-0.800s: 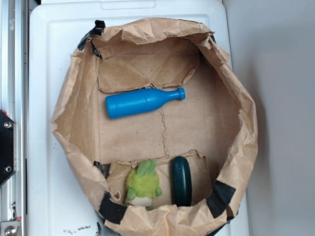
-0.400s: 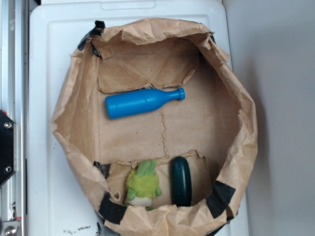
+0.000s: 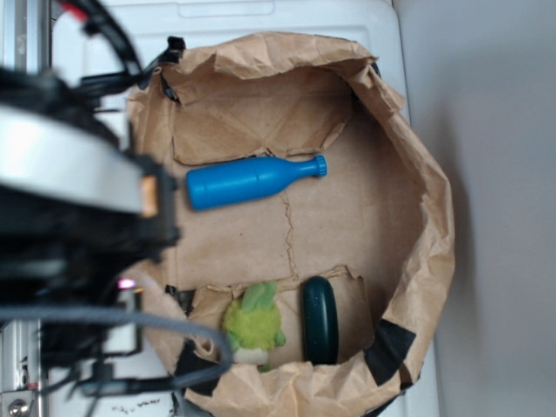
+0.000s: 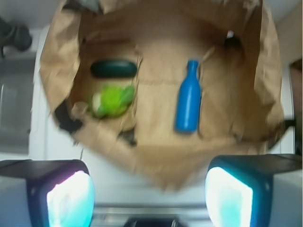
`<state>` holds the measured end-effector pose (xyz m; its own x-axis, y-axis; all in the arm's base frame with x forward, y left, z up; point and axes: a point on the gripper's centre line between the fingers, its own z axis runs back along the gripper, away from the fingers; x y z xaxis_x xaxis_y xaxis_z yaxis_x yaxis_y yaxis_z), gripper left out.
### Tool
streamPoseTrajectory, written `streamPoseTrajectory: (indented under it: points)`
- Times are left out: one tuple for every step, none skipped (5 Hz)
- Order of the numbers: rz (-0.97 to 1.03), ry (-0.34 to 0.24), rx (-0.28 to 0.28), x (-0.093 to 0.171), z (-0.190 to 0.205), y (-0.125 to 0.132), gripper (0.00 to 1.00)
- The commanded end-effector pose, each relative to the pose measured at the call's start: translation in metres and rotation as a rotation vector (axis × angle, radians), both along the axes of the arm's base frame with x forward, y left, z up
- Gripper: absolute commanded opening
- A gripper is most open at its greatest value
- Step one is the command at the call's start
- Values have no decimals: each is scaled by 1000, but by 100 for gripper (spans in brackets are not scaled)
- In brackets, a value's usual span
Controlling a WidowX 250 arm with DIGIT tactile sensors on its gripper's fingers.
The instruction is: Grab the blue bottle.
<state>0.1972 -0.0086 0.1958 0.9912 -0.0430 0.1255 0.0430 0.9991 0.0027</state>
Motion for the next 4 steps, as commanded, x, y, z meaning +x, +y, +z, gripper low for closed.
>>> streamPoseTrajectory:
  points:
    - [8,-32,0,3,7,2,100]
    - [8,-32,0,3,7,2,100]
    - [8,-32,0,3,7,2,100]
    - [24,-64,25,38,-16,12,100]
